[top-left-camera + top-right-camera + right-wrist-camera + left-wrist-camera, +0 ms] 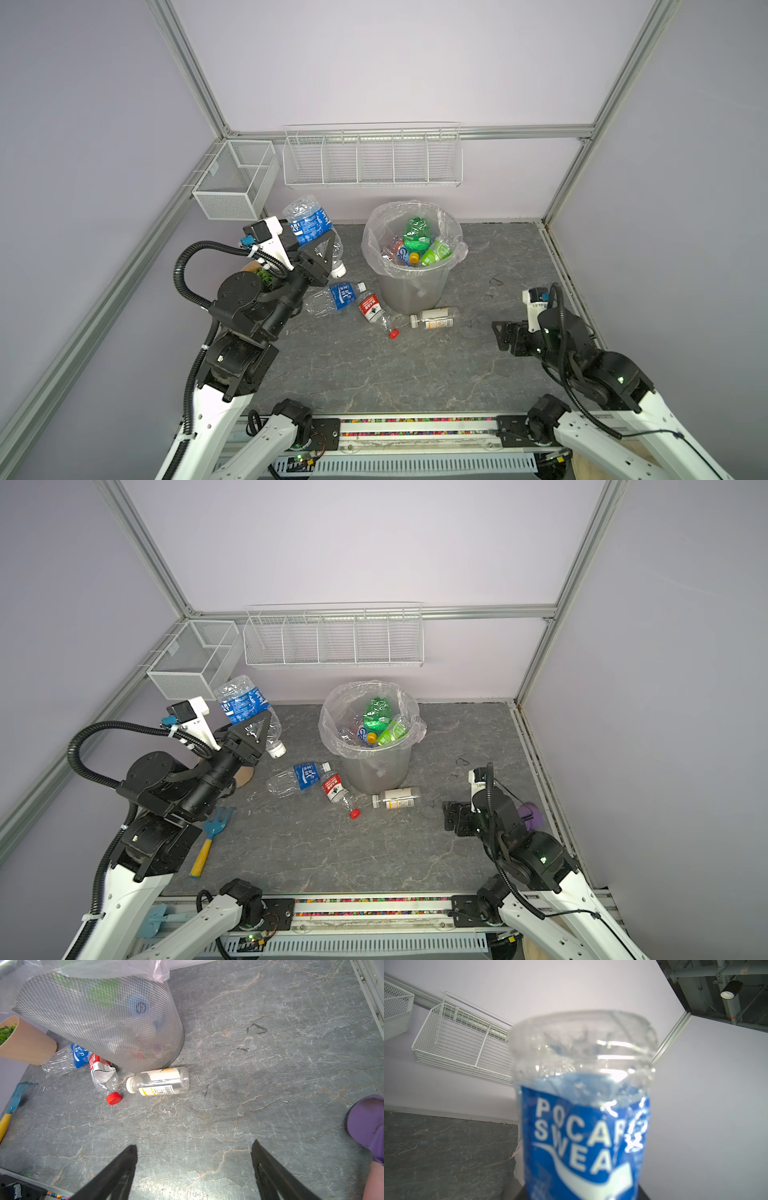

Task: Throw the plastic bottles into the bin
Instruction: 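Lift the Pocari Sweat bottle upright with the left gripper and raise it high, then swing the bottle over the bin and open the left gripper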

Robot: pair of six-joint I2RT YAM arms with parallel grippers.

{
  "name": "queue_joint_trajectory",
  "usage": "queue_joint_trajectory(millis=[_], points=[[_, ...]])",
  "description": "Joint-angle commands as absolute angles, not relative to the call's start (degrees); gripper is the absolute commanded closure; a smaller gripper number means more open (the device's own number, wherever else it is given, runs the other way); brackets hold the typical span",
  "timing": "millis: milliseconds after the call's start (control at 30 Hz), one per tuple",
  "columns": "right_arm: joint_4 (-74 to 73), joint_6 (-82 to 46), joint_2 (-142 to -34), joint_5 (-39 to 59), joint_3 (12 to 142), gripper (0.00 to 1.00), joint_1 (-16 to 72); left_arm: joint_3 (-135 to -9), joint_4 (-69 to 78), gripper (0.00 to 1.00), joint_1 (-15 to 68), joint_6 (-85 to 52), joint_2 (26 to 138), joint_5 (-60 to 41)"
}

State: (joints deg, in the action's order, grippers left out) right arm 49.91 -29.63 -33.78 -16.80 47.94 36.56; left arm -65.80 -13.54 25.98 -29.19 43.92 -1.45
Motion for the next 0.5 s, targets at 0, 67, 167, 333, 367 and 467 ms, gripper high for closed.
queue_joint_trajectory(millis=[0,67,167,333,367,467], points=[[50.45,-30.59,-33.13,-17.96,46.76,0.11,36.4,-66.88,-10.64,0.9,25.93,-27.28,43.93,-2.5],[50.54,-30.59,-33.06,-17.93,46.83,0.11,36.31,-66.84,-10.38,0.91,26.02,-27.24,44.33,-2.54],[50.71,-30.56,-32.9,-18.06,46.98,0.11,36.37,-66.93,-9.98,0.91,26.19,-27.16,45.21,-2.55],[50.97,-30.53,-32.61,-18.29,47.2,0.12,36.35,-68.24,-9.23,0.9,26.96,-26.7,47.72,-2.52],[51.04,-30.58,-32.45,-18.28,47.31,0.12,36.38,-68.61,-9.04,0.9,27.35,-26.45,48.5,-2.51],[51.15,-30.58,-32.21,-18.44,47.46,0.12,36.38,-70.6,-9.68,0.9,30.28,-23.75,52.01,-1.12]])
